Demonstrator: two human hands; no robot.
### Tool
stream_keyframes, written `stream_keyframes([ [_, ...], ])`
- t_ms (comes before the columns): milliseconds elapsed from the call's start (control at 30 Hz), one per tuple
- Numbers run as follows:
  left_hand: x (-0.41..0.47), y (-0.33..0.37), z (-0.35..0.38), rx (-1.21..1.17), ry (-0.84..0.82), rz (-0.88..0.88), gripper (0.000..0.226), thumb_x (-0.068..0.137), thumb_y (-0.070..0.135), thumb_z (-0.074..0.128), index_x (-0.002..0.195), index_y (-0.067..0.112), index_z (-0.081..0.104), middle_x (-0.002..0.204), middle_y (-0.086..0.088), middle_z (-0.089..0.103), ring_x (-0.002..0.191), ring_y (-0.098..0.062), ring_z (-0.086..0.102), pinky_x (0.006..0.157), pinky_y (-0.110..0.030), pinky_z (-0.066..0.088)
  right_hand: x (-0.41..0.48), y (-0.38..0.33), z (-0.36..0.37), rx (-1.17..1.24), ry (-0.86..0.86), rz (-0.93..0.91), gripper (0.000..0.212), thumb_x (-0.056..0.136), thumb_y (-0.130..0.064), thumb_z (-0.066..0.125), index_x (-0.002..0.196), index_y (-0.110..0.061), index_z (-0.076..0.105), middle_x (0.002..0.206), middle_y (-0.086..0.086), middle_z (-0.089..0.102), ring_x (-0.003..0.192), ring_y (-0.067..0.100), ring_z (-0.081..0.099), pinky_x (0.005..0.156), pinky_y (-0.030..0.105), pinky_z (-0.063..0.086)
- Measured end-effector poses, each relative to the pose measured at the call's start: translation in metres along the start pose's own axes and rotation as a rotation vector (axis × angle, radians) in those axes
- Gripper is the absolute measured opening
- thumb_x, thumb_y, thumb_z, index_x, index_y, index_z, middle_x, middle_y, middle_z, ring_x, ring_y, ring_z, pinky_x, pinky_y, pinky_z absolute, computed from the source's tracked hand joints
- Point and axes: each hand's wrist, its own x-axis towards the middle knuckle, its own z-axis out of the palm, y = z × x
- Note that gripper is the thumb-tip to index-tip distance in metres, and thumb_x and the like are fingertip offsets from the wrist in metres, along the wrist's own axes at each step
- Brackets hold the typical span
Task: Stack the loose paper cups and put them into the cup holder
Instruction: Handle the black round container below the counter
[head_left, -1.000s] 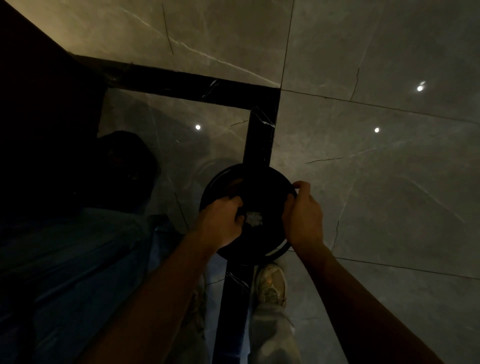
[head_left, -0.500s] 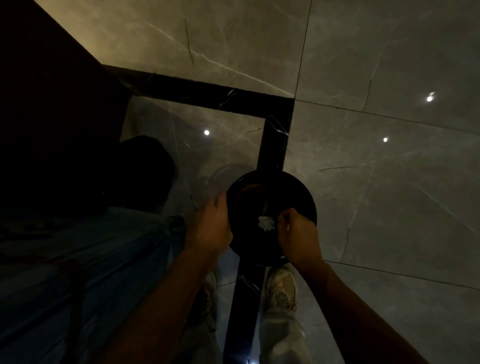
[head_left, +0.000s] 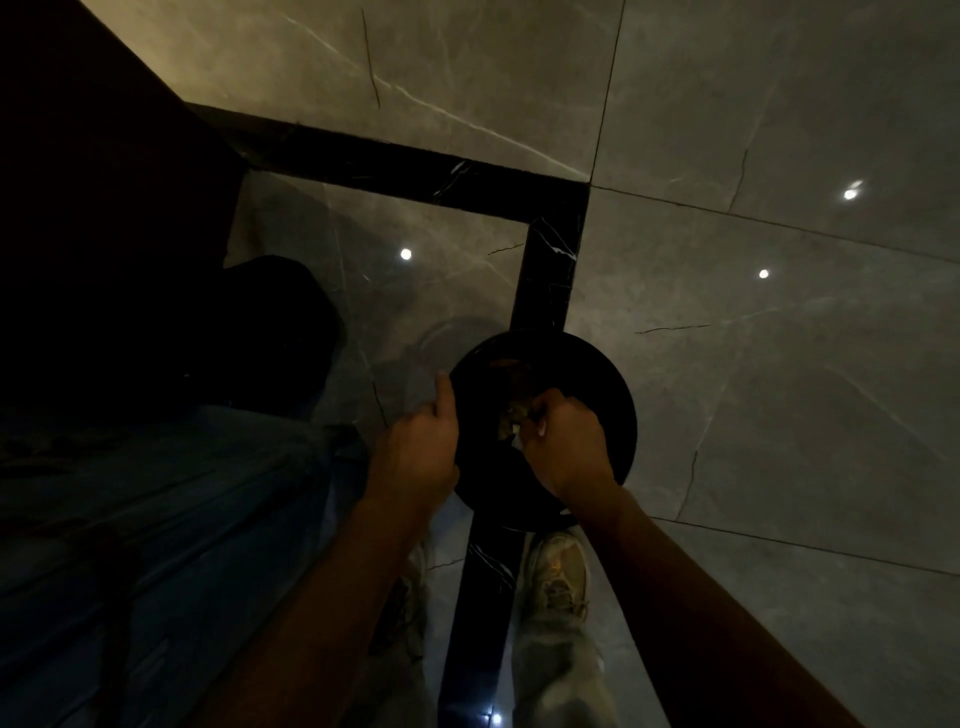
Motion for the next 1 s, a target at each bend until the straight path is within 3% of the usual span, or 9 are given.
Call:
stream_keyframes([
  [233,-0.001,0.001,0.001,0.025,0.031,0.006,0.083,0.106,0.022,0.053,0.165,0.007,-0.003,0.130,-0.012,0.062,0.106,-0.026,0.069,0.081,-0.032,0.050,0.005,0.000,0.007,0.009,0.004,0.032,0.044,0.093,-0.028,0.068,0.130,-0.009,0.055,0.126,0.020,0.055,0.110,0.038,0.059,0.083,0.031,0.043],
  [500,-0.003,0.000,-0.005,0.042,0.008,-0.001,0.080,0.106,0.021,0.051,0.166,0.010,0.000,0.126,-0.014,0.063,0.107,-0.032,0.069,0.081,-0.038,0.051,0.000,0.000,0.007,-0.017,-0.050,0.056,0.053,0.094,-0.032,0.065,0.140,-0.011,0.049,0.136,0.021,0.049,0.120,0.042,0.053,0.094,0.041,0.047],
  [767,-0.008,-0.003,-0.017,0.093,-0.071,-0.013,0.079,0.104,0.026,0.052,0.166,0.017,0.004,0.128,-0.015,0.065,0.112,-0.037,0.068,0.087,-0.042,0.055,-0.003,-0.001,-0.010,-0.107,-0.249,0.114,0.048,0.094,-0.038,0.063,0.135,-0.014,0.053,0.135,0.022,0.050,0.119,0.043,0.053,0.094,0.038,0.047],
  [867,-0.017,-0.005,-0.029,0.085,-0.145,-0.003,0.067,0.105,0.028,0.052,0.163,0.016,0.020,0.131,-0.017,0.065,0.117,-0.038,0.066,0.092,-0.044,0.054,-0.008,-0.006,-0.021,-0.154,-0.324,0.097,0.050,0.094,-0.041,0.062,0.135,-0.015,0.053,0.136,0.022,0.052,0.120,0.041,0.055,0.094,0.035,0.046],
  [1000,-0.041,-0.005,-0.048,0.084,-0.187,0.067,0.033,0.105,0.022,0.051,0.136,0.012,0.058,0.128,-0.014,0.068,0.117,-0.033,0.066,0.091,-0.039,0.053,-0.023,-0.019,-0.043,-0.289,-0.429,0.076,0.058,0.092,-0.050,0.061,0.140,-0.020,0.049,0.143,0.019,0.045,0.127,0.041,0.050,0.104,0.042,0.045],
])
